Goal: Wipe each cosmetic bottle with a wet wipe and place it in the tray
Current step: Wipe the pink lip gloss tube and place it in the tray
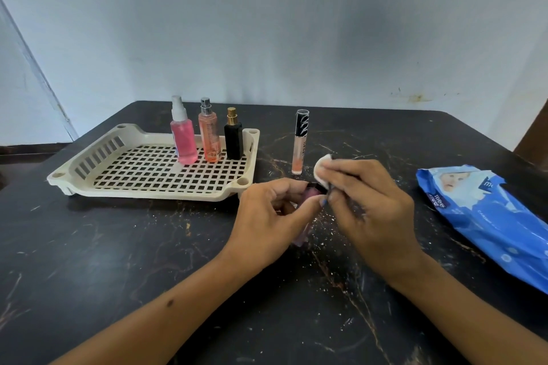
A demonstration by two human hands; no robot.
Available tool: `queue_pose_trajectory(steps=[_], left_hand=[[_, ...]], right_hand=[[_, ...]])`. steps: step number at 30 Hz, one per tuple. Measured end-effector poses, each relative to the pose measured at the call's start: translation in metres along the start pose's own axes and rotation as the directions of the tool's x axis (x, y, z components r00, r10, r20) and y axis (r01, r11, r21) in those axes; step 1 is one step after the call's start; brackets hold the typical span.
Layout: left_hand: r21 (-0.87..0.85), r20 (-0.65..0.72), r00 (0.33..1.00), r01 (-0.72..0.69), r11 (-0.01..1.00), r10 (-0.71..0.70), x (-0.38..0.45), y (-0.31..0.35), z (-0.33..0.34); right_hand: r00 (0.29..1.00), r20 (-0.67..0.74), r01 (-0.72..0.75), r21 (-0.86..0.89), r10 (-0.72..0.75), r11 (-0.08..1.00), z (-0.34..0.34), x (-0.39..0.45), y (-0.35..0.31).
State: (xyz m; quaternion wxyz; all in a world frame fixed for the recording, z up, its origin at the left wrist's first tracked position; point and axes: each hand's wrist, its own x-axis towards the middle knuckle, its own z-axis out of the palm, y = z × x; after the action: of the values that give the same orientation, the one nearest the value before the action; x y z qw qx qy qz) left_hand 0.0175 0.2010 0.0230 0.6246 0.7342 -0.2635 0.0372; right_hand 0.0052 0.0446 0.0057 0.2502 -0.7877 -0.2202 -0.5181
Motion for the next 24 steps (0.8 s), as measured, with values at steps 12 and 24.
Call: queue_pose_trajectory(steps=[12, 24], left_hand=[[-0.198, 0.117, 0.988, 0.123, 0.972, -0.101, 0.002, -0.005, 0.003], [-0.297, 0.117, 0.973, 0.226, 0.928, -0.199, 0.006, -0.007, 0.000]], right_hand=[[1.000, 0.018, 0.006, -0.063, -0.005, 0.998, 0.001, 0.001, 0.001], [0.983, 0.153, 0.114, -0.055, -0.105, 0.992, 0.008, -0.006, -0.007]])
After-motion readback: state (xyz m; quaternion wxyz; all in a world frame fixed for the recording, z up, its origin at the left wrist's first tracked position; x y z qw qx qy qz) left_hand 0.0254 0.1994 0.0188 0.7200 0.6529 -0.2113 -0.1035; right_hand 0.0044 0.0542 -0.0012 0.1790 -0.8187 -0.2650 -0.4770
